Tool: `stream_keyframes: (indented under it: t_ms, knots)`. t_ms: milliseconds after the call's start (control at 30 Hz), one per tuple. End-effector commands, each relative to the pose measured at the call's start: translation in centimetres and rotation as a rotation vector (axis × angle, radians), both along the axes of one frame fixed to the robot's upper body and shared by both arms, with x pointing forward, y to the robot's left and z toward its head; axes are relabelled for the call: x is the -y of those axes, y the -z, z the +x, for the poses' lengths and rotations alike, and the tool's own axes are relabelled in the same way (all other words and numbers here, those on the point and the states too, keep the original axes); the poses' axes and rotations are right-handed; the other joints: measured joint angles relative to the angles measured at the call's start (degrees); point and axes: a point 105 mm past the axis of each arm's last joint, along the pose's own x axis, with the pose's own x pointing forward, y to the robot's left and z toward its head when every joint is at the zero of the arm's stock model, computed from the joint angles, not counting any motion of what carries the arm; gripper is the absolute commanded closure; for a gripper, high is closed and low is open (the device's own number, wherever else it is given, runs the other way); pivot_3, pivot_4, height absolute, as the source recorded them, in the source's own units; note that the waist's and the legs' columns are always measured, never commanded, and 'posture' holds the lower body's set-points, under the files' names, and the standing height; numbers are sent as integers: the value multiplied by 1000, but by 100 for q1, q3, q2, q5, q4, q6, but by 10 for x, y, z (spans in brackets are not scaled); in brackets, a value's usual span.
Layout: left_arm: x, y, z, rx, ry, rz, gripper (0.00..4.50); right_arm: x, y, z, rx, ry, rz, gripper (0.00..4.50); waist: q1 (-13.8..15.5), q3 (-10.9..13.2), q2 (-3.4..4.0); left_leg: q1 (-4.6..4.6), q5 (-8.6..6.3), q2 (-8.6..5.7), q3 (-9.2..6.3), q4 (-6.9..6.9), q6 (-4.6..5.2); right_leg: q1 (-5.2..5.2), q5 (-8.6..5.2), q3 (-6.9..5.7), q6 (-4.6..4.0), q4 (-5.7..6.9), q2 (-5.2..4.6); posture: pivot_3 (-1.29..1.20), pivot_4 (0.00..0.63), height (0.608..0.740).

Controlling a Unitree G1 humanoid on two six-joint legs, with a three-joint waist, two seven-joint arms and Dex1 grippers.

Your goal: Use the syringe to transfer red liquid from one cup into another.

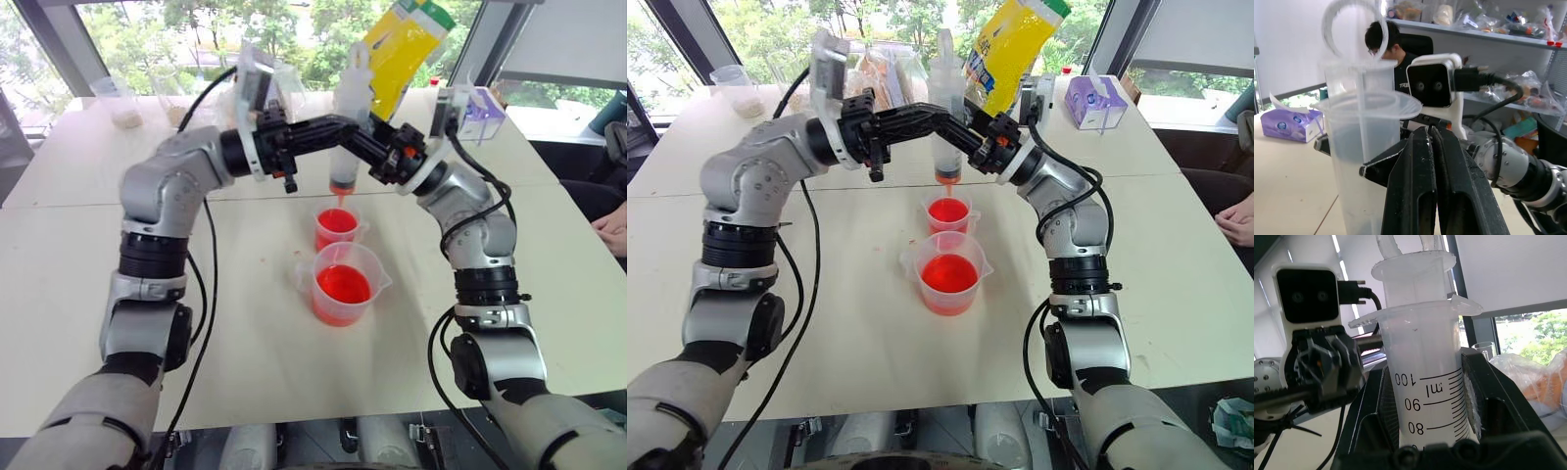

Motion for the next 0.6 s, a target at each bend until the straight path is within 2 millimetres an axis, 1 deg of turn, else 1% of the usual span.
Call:
stream_keyframes:
  t_ms: [33, 67, 100, 200, 233, 467, 600]
  knots:
    - [-5, -19, -12, 67, 20, -18, 3121, -1, -10, -7, 53, -16, 17, 3118, 2, 0, 0, 0, 0, 0, 0, 0, 0, 0, 0, 0, 0, 0, 0, 0, 150, 740]
    - [-6, -20, -13, 70, 16, -17, 2679, -1, -10, -7, 52, -16, 15, 3118, 9, 0, 0, 0, 0, 0, 0, 0, 0, 0, 0, 0, 0, 0, 0, 0, 150, 740]
    - [-7, -20, -13, 74, 12, -17, 2097, -1, -9, -7, 52, -15, 14, 3118, 11, 0, 0, 0, 0, 0, 0, 0, 0, 0, 0, 0, 0, 0, 0, 0, 150, 740]
    - [-8, -23, -7, 94, -29, -26, 625, -2, -8, -7, 53, -17, 8, 3118, 12, 0, 0, 0, 0, -2, 1, 0, 0, 0, 0, 0, 0, 0, -1, 0, 150, 740]
    - [-7, -23, -6, 97, -34, -28, 247, -2, -8, -7, 54, -18, 6, 3118, 8, 0, 0, 0, 0, -2, 0, 0, 0, 0, 0, 0, 0, 0, -2, 0, 150, 740]
    - [-1, -39, -7, 115, -3, -102, 247, -5, -4, -9, 53, -24, -8, 3118, 7, 0, 0, 0, 0, -2, 1, 0, 0, 0, 0, 0, 0, 0, -1, 0, 150, 740]
    - [-3, -41, -9, 125, 7, -93, 247, -5, -3, -8, 48, -17, -10, 3118, -10, 1, 1, 0, 0, -1, 2, 0, 0, 0, 0, 0, 0, 0, 1, 0, 150, 740]
